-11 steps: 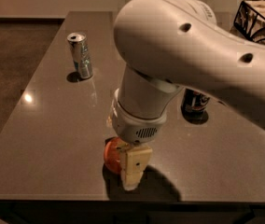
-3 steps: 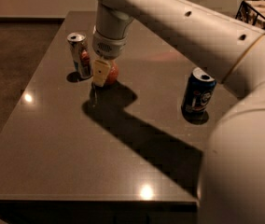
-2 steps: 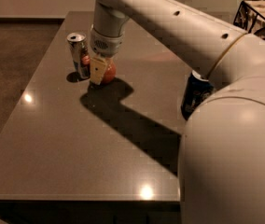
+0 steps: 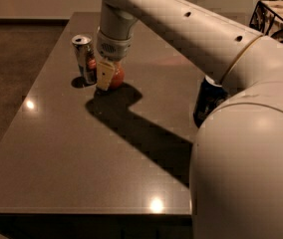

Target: Move apple near redbull can

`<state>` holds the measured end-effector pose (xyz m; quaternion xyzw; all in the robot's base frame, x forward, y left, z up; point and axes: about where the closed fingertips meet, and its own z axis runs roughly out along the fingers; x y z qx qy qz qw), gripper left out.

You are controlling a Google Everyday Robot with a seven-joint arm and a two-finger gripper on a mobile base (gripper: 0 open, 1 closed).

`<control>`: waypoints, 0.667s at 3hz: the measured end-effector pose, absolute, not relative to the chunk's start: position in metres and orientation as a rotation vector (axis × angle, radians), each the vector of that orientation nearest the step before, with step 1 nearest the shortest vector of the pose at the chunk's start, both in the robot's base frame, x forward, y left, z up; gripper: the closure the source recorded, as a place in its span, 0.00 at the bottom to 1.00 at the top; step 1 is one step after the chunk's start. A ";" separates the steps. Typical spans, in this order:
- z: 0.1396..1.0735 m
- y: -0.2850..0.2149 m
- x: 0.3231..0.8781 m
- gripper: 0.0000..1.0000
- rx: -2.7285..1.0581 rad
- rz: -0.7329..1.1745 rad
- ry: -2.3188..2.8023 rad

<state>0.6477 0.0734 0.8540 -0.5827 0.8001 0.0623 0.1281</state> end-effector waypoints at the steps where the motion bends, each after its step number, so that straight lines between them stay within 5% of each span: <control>1: 0.855 0.073 0.648 0.12 -1.695 0.181 2.327; 2: 0.855 0.073 0.648 0.00 -1.695 0.181 2.327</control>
Offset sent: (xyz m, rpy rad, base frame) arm 0.0000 0.0000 0.0008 0.0000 0.0000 0.0000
